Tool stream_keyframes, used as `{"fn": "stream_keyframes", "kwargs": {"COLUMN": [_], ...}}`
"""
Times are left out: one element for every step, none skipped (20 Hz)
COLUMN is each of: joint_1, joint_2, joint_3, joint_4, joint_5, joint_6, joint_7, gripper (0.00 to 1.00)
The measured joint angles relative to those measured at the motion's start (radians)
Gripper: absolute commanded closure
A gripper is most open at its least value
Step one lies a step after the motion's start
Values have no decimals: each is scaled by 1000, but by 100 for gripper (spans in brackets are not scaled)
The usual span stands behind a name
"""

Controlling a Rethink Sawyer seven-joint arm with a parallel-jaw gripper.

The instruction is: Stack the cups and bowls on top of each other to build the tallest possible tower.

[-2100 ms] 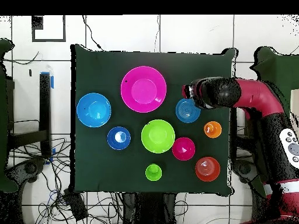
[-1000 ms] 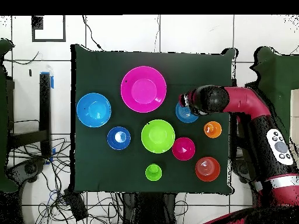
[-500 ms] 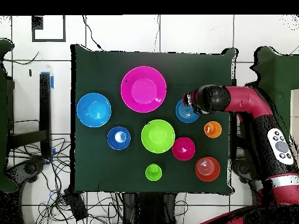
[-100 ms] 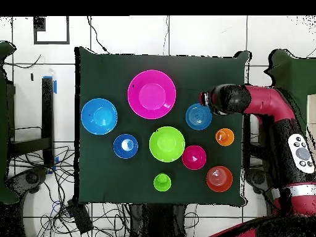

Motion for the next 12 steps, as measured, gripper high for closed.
{"fn": "stream_keyframes", "kwargs": {"joint_1": [0, 0, -3, -4, -4, -7, -9, -10, -11, -13, -14, -14], "joint_2": [0, 1, 1, 2, 2, 3, 3, 4, 4, 4, 5, 5], "joint_3": [0, 1, 2, 3, 2, 2, 2, 2, 2, 2, 1, 0], "joint_4": [-5, -8, -11, -11, -11, -10, -9, -9, -9, -7, -6, -5], "joint_5": [-1, -1, -2, -2, -3, -4, -4, -5, -5, -6, -7, -7], "joint_6": [0, 0, 0, 0, 0, 0, 0, 0, 0, 0, 0, 0], "joint_7": [-2, -4, -14, -19, -22, -36, -43, -48, -50, -59, -64, -66], "gripper": [0, 0, 0, 0, 0, 0, 0, 0, 0, 0, 0, 0]}}
